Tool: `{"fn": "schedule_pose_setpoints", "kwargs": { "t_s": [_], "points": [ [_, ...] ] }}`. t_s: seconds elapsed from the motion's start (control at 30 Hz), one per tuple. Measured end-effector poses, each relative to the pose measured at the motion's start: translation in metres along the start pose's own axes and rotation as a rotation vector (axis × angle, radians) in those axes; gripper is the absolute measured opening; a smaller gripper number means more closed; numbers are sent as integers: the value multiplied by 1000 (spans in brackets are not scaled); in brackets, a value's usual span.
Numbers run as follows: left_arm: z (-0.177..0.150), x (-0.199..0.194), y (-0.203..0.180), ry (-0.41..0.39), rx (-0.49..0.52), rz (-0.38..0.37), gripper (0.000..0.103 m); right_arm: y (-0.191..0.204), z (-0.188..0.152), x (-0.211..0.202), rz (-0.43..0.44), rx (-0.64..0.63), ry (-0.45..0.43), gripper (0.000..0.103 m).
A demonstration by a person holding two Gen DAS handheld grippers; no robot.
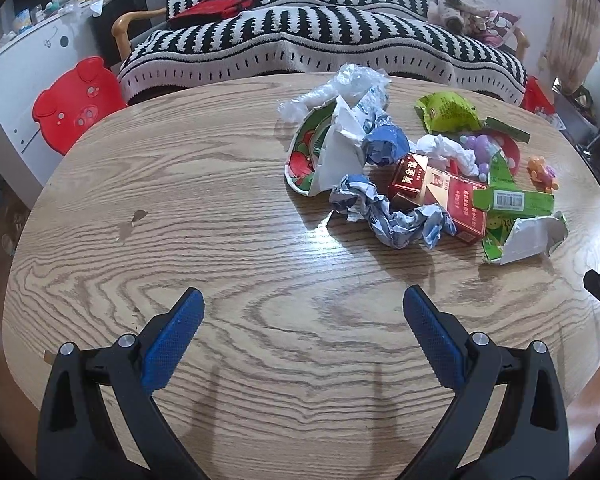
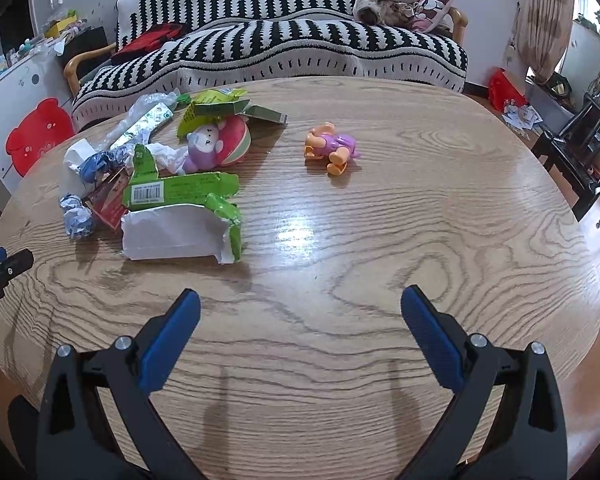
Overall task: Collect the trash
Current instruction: 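Move both tools toward the trash pile on the table, then grasp the crumpled foil wrapper with the left gripper while the right gripper grasps the pink doll toy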
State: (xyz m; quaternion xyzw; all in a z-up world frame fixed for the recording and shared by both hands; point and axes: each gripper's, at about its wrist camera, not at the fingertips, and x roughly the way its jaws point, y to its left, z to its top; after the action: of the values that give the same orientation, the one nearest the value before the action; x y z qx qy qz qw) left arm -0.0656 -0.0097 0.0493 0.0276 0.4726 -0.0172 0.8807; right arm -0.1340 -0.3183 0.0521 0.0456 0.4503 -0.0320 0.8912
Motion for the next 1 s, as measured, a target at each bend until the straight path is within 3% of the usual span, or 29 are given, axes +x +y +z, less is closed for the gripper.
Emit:
{"fn": "schedule_pose_setpoints", "kwargs": {
  "t_s": [0.3,0.5,0.87,1.0],
  "points": [
    [-3,-1,-8,7,16,2,97,-8,-5,-1,-3,16,1,97],
    [3,2,-29,22,21,-45,97,-21,-5,-4,-10,20,-8,97],
    [54,43,-65,51,-6,-71,97,-50,40,-1,-50,20,-49,97],
    [50,58,-59,91,10,-53,97,-53,51,15,-52,10,-33,97]
  ]
}}
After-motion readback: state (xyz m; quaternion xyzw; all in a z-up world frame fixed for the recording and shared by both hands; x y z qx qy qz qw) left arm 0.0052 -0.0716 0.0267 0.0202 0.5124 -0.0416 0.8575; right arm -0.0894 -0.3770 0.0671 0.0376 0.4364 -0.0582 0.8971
